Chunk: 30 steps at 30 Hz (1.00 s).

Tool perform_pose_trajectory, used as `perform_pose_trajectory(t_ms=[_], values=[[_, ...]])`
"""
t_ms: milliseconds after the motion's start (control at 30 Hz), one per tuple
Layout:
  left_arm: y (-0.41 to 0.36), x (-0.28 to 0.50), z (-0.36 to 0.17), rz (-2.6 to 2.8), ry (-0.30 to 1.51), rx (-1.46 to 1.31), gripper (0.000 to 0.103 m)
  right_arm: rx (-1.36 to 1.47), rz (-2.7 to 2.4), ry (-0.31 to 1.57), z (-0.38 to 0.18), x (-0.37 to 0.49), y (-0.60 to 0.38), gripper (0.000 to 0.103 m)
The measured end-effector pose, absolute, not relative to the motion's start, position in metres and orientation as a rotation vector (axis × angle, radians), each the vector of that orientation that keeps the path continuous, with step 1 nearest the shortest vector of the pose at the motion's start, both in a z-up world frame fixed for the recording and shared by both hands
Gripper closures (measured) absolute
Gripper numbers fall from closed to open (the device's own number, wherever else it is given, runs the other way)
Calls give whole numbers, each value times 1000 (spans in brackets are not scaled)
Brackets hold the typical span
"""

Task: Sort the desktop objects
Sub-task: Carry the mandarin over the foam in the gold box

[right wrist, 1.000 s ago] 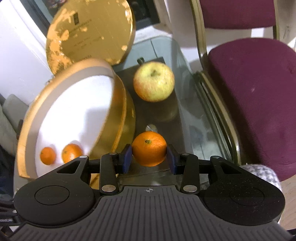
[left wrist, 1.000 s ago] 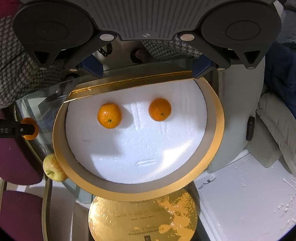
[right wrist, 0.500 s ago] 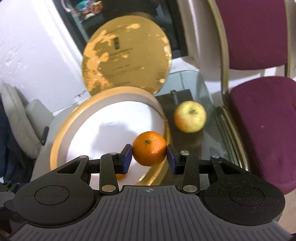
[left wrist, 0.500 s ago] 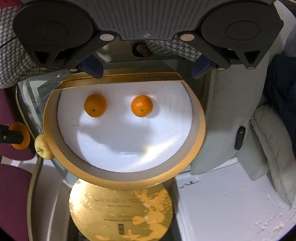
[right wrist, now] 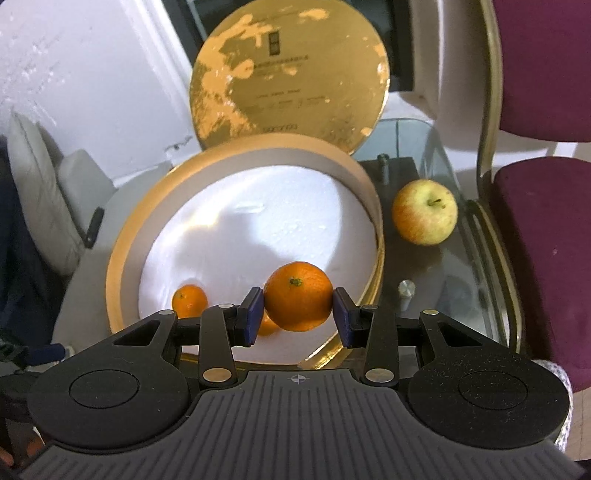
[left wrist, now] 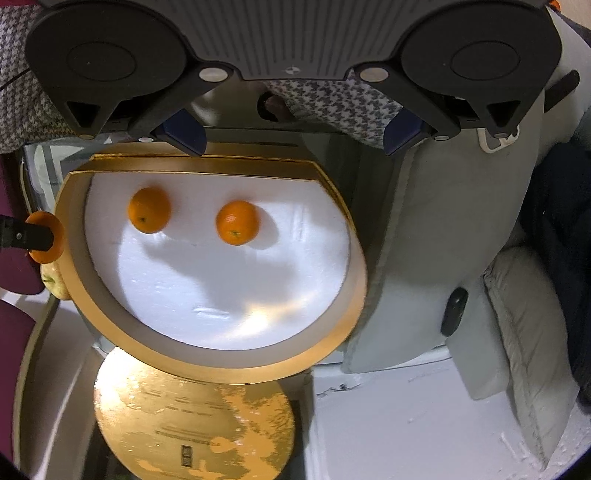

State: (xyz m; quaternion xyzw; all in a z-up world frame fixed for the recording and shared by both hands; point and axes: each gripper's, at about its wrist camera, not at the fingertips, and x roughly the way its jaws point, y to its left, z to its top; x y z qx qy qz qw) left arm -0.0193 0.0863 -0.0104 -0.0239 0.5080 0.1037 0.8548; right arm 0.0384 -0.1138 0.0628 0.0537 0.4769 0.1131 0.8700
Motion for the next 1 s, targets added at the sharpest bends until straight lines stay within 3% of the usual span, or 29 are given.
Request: perform_pose_trajectory(t_ms=[733, 1000], values=[[127, -17, -24, 322, 1113, -117, 1, 8, 318, 988, 59, 98, -52, 61], [128, -17, -28, 318, 1128, -121, 1, -69, 376, 1061, 35, 115, -18, 61]])
